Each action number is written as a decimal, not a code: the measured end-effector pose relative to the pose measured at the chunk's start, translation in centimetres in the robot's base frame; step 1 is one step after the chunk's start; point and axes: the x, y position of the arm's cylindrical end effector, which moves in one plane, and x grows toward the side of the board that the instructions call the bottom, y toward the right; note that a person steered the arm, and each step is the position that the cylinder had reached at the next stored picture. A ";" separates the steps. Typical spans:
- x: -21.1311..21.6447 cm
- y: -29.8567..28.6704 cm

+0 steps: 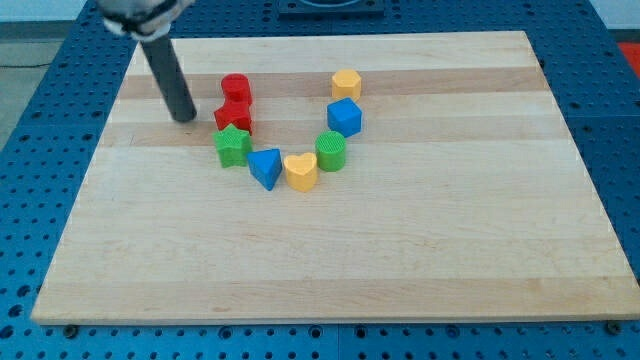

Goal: Push the red circle towards the top left

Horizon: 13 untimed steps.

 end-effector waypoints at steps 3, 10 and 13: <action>-4.9 12.7; -2.6 2.3; 0.4 0.0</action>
